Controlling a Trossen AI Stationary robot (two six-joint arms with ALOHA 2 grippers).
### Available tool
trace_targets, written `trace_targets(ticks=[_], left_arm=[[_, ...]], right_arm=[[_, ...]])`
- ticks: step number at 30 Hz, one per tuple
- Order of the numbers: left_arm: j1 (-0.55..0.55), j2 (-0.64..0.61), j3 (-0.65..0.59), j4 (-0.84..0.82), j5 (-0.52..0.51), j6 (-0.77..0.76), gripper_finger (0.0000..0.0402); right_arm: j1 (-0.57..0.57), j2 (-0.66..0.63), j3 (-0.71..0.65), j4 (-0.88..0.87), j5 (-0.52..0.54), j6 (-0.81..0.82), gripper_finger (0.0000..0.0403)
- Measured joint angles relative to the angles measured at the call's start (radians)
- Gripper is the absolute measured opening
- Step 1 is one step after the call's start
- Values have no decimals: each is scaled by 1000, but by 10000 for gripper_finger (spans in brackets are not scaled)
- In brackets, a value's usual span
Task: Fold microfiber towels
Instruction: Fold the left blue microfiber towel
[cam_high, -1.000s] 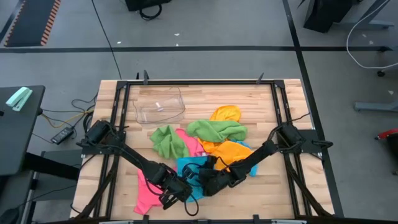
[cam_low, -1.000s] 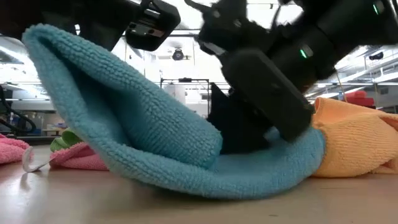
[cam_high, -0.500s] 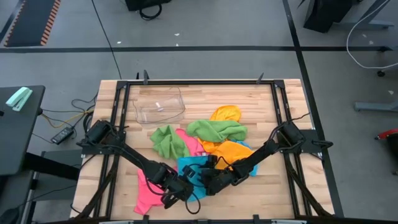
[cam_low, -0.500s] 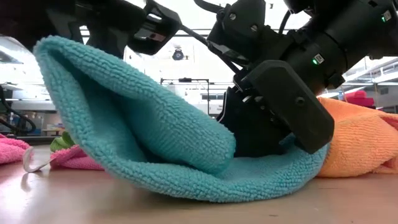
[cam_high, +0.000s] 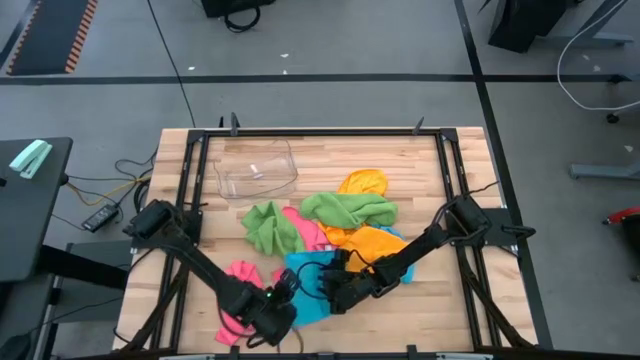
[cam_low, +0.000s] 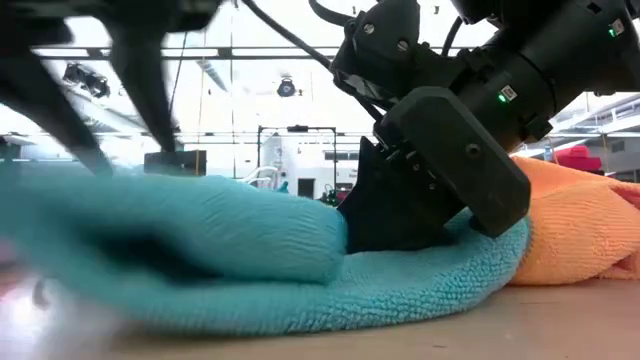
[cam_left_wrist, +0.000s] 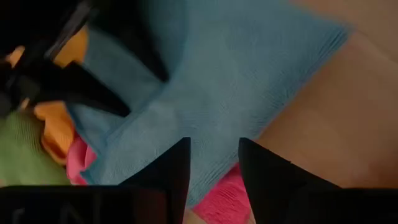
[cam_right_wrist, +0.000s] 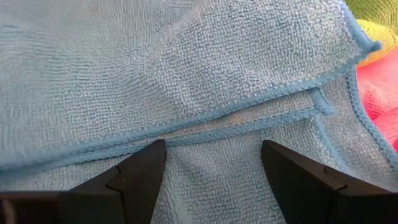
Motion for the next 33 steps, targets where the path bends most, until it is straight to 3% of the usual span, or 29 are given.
trace_targets(ticks=[6,13,21,33], left_arm=[[-6,0,0,-88,-21,12,143],[20,49,-36,-79,-25,63,141],[-16,79,-81,-1,-217,176,133],[-59,92,-82,40,-250,268,114]], right_arm=[[20,1,0,-3,1,47,277],[29,1,0,-6,-1,46,277],[28,1,-1,-2,1,23,277],[20,1,-1,-2,1,20,277]])
